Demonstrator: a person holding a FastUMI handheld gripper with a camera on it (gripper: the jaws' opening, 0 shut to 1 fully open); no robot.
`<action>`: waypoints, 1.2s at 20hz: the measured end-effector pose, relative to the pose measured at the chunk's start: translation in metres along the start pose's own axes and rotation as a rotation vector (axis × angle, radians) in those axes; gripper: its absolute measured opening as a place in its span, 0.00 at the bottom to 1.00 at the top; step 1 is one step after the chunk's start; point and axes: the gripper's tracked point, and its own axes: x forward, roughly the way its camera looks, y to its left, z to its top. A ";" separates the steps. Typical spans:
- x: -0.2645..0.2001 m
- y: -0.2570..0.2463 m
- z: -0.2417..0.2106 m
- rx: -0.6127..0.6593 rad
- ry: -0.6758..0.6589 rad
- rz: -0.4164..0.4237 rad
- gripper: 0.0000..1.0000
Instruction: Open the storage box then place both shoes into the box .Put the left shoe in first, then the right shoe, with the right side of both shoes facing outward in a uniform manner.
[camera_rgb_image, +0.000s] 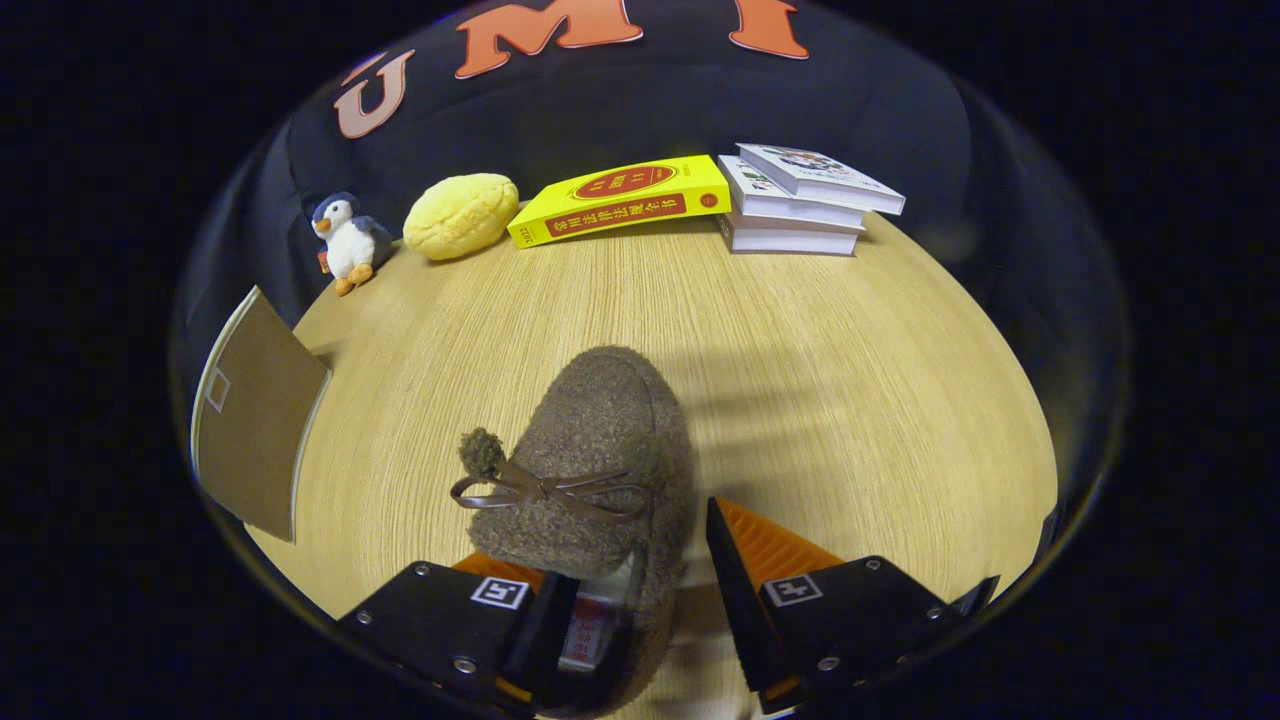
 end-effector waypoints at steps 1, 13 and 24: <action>0.000 -0.003 0.002 0.004 -0.005 -0.014 0.57; -0.062 0.037 0.049 0.133 -0.069 -0.051 0.07; -0.110 0.238 0.111 -0.014 -0.122 0.104 0.07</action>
